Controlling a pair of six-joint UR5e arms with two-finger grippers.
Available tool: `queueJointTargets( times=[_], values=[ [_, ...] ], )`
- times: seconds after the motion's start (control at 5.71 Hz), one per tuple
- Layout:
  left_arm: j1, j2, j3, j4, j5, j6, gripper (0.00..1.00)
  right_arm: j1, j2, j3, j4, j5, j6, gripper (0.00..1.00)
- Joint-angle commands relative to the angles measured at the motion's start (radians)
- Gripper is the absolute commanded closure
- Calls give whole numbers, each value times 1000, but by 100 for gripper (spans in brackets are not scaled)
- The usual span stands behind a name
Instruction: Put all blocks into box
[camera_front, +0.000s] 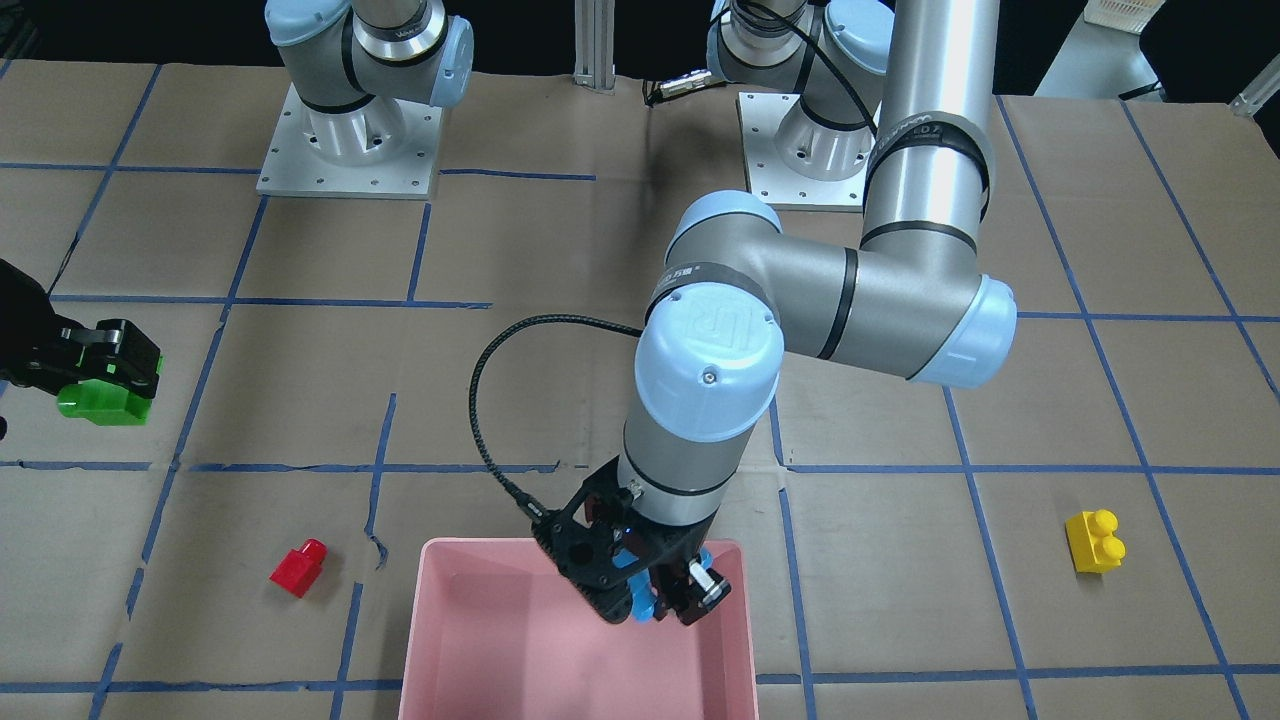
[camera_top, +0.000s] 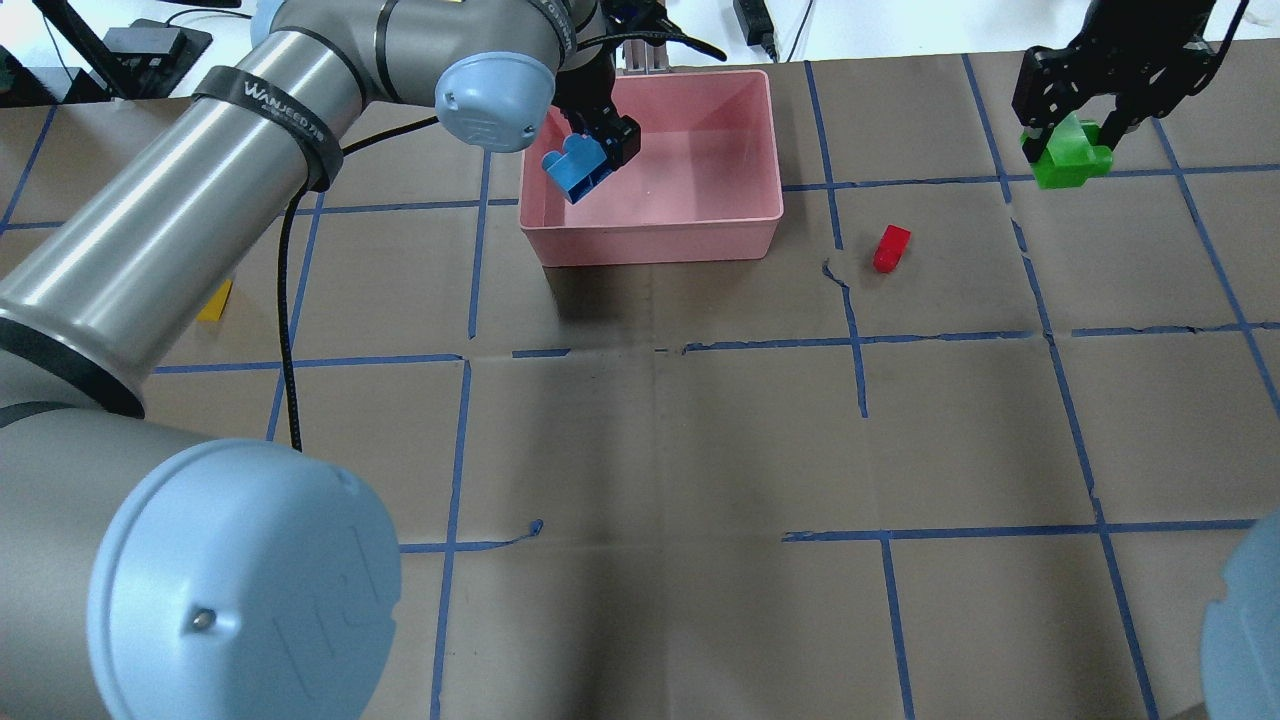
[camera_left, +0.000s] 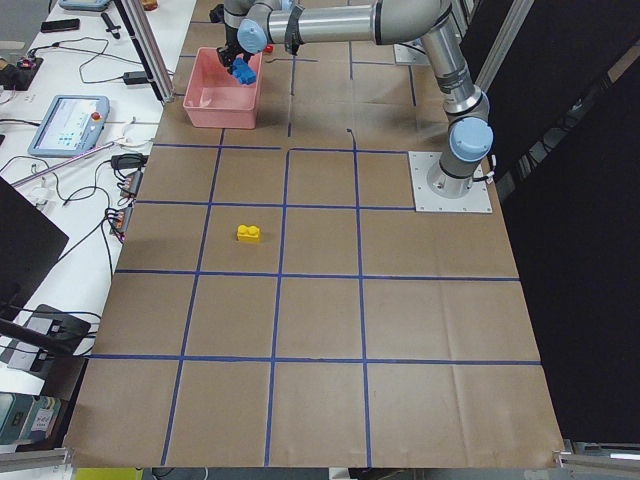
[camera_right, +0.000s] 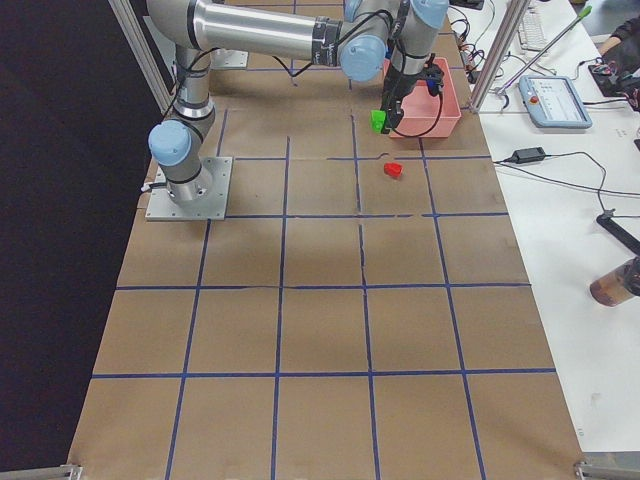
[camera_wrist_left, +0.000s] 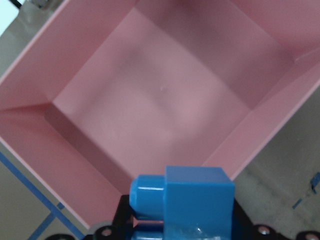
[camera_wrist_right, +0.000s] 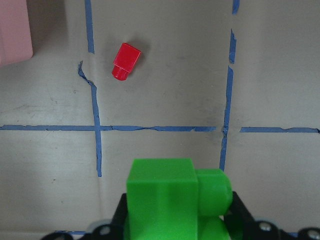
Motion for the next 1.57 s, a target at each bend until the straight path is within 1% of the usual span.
queueJointTargets(
  times=[0.0, 0.17, 0.35, 0.53, 0.7, 0.88, 1.05, 1.22, 1.4],
  values=[
    [-16, -119, 160, -1, -5, -5, 89, 0, 4, 0, -5, 3, 0, 73],
    [-18, -116, 153, -3, -5, 4, 16, 0, 5, 0, -10, 3, 0, 73],
    [-21, -101, 139, -12, 0, 4, 0, 2, 7, -1, -15, 3, 0, 73],
    [-12, -60, 98, -53, 4, 6, 0, 2, 23, -9, -22, 5, 5, 73],
    [55, 24, -13, -90, 6, 85, 1, 6, 48, -9, -65, 85, 67, 73],
    [177, 155, -184, -79, -2, 309, 1, 66, 71, -14, -87, 104, 144, 73],
    [286, 284, -356, -73, 3, 373, 1, 161, 98, -35, -117, 107, 298, 73],
    [423, 343, -458, -69, 0, 377, 1, 254, 141, -65, -145, 126, 427, 73],
    [562, 347, -467, -81, 4, 371, 1, 337, 225, -95, -236, 126, 477, 73]
  ],
)
